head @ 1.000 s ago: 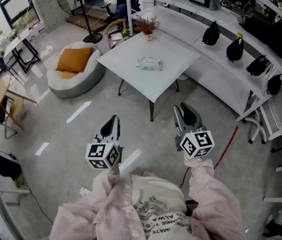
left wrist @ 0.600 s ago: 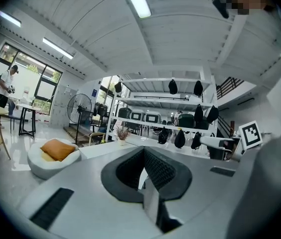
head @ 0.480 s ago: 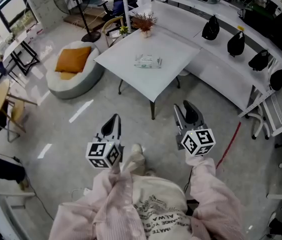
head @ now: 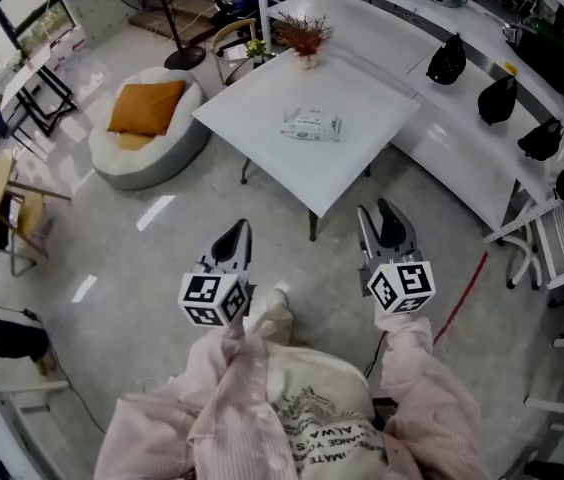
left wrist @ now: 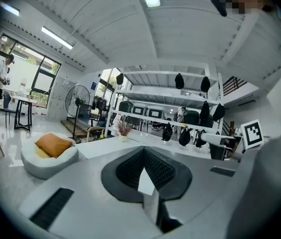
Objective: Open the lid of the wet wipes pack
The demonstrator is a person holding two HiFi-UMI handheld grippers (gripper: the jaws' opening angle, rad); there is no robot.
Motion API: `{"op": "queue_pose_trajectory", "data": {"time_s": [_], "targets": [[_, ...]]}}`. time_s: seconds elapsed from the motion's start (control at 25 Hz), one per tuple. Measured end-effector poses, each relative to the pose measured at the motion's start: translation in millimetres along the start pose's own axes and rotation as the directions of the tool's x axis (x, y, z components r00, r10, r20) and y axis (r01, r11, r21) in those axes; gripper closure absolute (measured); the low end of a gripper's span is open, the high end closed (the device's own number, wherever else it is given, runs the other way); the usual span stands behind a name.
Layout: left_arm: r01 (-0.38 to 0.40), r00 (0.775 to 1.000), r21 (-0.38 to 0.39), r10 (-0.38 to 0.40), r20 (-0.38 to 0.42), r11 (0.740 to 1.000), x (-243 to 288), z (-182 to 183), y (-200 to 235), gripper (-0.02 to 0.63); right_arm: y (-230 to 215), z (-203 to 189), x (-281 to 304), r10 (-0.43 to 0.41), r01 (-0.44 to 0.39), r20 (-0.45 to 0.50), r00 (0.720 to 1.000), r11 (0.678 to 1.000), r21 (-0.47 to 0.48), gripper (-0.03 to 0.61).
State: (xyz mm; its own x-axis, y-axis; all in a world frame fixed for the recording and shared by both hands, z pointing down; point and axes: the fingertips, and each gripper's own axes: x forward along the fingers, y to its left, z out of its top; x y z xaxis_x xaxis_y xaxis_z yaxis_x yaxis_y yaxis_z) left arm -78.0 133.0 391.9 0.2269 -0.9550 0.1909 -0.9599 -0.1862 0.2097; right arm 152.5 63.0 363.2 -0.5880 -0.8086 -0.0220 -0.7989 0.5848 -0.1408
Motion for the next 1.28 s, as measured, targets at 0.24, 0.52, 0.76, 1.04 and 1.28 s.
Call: {"op": "queue_pose_trajectory", "data": {"time_s": [0.24, 0.52, 0.76, 1.04, 1.28], "targets": [[0.026, 0.999, -0.017, -0.026, -0.037, 1.0, 29.2, 2.9, 34.6, 0.614, 2.4, -14.6, 41.1, -0.024, 0.026, -0.049, 0.999, 0.999, 0.042, 0.426], [0.069, 0.995, -0.042, -0.072, -0.062, 0.997, 65.0, 3.1, 59.6, 0.614, -6.4, -28.1, 78.7, -0.073, 0.078, -0.077, 0.994, 0.995, 0.057, 0.426], [0.113, 0.991, -0.055, -0.117, -0.069, 0.992, 83.0, 3.0, 71.0, 0.614, 1.9, -32.7, 102.8, -0.077, 0.081, -0.078, 0.994, 0.996, 0.041, 0.426], [0.133, 0.986, -0.088, -0.141, -0.088, 0.987, 93.4, -4.2, 74.4, 0.614, -3.6, -38.8, 110.5, -0.089, 0.095, -0.103, 0.991, 0.994, 0.054, 0.426], [0.116, 0.985, -0.121, -0.13, -0.113, 0.986, 108.0, -5.3, 89.9, 0.614, -4.9, -45.7, 133.4, -0.073, 0.081, -0.139, 0.988, 0.995, 0.051, 0.426]]}}
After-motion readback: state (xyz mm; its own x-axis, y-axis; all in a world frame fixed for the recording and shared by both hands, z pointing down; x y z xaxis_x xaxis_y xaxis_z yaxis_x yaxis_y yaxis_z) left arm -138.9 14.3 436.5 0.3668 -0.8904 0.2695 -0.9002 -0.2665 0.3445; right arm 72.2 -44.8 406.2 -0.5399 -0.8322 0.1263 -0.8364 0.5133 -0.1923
